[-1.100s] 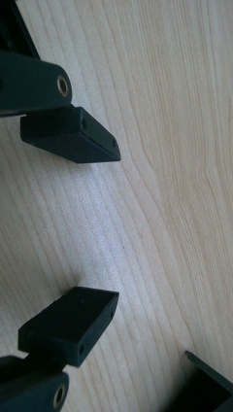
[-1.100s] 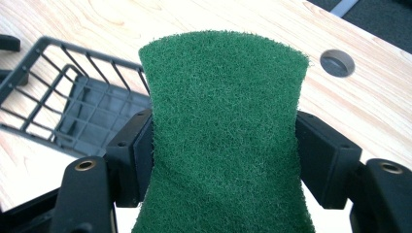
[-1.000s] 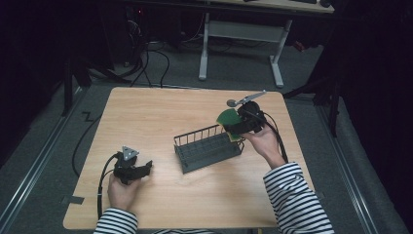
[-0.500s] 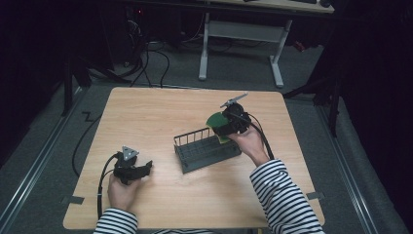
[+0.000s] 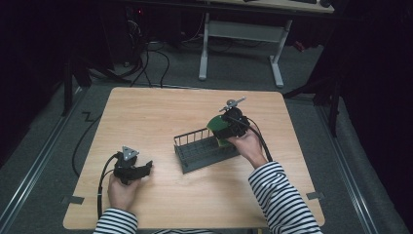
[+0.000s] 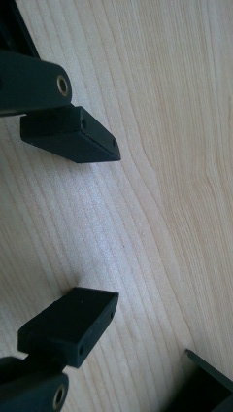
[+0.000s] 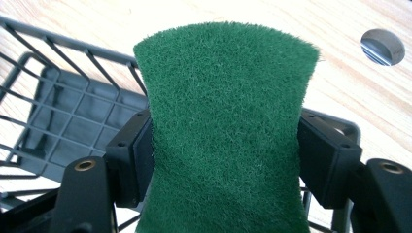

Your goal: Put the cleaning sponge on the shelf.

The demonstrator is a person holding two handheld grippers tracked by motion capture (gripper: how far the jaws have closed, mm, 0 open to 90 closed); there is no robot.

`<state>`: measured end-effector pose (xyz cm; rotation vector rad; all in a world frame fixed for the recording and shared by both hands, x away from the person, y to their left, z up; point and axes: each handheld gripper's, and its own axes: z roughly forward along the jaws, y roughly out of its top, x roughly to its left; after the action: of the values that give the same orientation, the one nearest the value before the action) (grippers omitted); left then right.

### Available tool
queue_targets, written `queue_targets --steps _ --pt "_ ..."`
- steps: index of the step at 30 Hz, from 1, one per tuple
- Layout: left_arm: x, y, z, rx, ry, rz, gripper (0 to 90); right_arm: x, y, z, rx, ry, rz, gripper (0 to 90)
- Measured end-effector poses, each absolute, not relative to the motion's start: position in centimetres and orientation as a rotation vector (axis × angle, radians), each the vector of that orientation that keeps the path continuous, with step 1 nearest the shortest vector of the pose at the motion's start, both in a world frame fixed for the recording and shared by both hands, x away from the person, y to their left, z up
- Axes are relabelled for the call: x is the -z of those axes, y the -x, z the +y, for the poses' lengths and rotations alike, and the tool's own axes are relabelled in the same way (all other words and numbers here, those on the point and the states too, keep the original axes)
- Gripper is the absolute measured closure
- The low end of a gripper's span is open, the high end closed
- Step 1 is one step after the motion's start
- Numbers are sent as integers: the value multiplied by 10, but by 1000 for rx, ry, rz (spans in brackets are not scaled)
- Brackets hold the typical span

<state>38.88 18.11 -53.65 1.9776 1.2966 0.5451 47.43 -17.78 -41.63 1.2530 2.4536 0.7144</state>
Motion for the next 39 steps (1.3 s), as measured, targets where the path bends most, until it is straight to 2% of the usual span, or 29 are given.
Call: queue_targets --steps 31,39 --pt "536 -389 181 -545 -1979 1296 296 434 -465 -179 -678 -1226 2470 294" --pt "536 -389 181 -546 -1979 1296 296 429 -461 -182 -717 -1187 2479 220"
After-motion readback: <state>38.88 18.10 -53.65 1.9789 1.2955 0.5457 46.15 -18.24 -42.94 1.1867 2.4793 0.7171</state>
